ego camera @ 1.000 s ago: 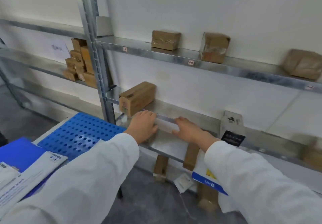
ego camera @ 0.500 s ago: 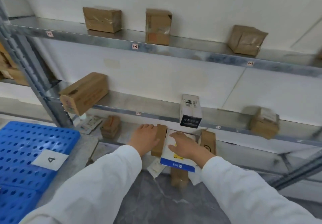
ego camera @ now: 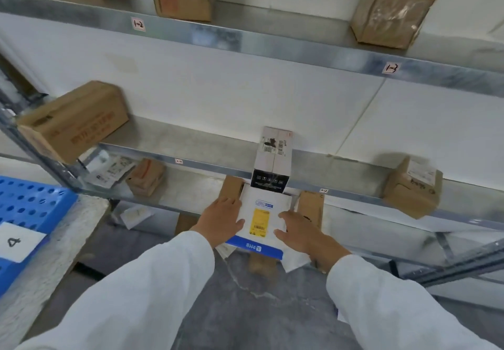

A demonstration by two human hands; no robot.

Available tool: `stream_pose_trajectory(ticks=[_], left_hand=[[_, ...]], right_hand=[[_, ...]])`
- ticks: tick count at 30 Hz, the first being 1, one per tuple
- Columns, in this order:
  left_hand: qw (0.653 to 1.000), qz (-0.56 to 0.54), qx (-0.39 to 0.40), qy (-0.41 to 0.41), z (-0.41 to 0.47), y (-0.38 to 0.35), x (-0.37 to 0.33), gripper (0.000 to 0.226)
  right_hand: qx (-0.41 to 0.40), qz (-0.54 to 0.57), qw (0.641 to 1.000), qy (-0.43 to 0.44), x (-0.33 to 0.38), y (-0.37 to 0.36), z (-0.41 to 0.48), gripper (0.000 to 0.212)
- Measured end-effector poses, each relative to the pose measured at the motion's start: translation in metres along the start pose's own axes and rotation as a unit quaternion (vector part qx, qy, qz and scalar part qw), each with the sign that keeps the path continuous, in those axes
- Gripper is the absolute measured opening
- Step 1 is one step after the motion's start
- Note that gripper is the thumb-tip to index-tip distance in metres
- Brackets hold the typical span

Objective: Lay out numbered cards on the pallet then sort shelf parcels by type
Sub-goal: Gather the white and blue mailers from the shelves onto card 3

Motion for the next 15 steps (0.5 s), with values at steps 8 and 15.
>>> stream_pose_trajectory(ticks=[8,15], left_hand=[[0.997,0.022,0.066,0.029,0.055,-0.078,-0.001,0.032],[0.996,0.031,0.074,0.036,0.107,-0.148,0.009,0.036]], right_hand=[[0.043,0.004,0.999,-0.031,-0.089,-0.048,0.072,0.033],[0.043,0.01,0.998,-0.042,-0.132,-0.099,0.143,0.035]])
Point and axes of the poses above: each hand's wrist, its own z-axis towards the middle knuckle, its own y-axis out of the back of the hand, x = y × z, the point moved 10 cm from there along z, towards the middle knuckle, and after that the axes turned 5 degrees about -x, right-handed, at the moved point
